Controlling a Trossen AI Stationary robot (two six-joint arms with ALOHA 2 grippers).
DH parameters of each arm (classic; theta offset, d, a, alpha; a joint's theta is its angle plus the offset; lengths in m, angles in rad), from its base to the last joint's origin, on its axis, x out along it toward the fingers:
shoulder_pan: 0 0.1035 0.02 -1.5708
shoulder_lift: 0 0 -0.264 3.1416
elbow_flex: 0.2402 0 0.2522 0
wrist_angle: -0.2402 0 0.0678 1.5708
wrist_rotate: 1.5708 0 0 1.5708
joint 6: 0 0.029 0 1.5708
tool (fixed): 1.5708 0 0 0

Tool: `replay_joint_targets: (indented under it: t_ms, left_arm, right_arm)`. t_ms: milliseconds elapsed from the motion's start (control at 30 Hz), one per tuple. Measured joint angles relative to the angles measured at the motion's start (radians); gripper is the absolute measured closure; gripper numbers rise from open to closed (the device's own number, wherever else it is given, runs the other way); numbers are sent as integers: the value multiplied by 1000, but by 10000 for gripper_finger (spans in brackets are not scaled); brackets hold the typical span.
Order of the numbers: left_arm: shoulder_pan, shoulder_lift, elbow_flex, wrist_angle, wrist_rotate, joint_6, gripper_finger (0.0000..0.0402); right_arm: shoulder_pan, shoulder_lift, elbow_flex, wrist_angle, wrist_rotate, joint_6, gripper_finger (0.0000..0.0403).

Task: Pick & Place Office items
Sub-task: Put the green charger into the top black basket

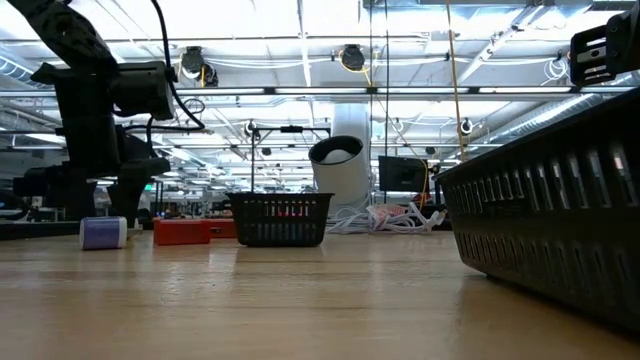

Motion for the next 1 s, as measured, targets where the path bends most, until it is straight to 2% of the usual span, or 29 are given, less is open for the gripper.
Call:
replay_joint_targets:
  t_ms: [333,567,700,1000]
  left_arm:
    - [0,0,0,2,9,-1,142]
    - [0,0,0,8,9,4,224]
    - [0,0,0,43,9,86,275]
    - [-27,-11,70,98,25,173,276]
  right_arm:
    - [0,0,0,0,0,0,174]
    - [0,0,0,0,0,0,170]
    - [0,0,0,0,0,0,173]
    - [0,0,0,0,0,0,173]
